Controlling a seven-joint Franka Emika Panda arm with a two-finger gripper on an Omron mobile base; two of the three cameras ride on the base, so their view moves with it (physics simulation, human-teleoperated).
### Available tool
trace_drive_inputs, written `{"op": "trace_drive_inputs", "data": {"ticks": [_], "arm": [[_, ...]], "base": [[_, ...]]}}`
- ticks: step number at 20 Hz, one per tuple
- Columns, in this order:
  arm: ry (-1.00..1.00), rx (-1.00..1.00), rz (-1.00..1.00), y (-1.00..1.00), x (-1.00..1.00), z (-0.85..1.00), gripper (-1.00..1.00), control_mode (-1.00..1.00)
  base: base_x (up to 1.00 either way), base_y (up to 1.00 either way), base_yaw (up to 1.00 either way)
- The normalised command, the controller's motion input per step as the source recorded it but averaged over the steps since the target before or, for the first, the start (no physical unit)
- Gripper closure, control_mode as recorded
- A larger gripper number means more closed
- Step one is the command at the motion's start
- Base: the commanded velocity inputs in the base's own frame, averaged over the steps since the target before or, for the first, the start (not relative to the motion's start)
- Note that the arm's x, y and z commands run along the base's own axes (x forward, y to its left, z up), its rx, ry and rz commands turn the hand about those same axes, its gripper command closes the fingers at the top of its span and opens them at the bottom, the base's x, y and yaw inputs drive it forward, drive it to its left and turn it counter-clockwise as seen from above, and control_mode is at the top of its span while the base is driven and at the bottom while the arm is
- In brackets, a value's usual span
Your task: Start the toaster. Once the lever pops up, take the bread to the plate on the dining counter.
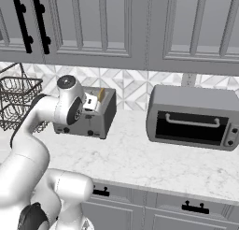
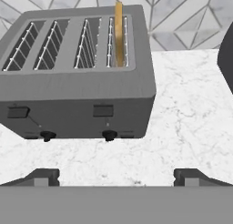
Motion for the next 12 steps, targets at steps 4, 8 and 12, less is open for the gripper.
{"op": "trace_drive_inputs", "data": {"ticks": [4,8,12], "arm": [[0.00,0.00,0.00,-0.03,0.35,-0.09,-1.00,-1.00],[0.00,0.00,-0.03,-0.20,0.42,-0.11,-1.00,-1.00],[0.00,0.00,-0.02,0.00,0.29,-0.36,-1.00,-1.00]], "base": [[0.00,0.00,0.00],[0.00,0.00,0.00],[0.00,0.00,0.00]]}}
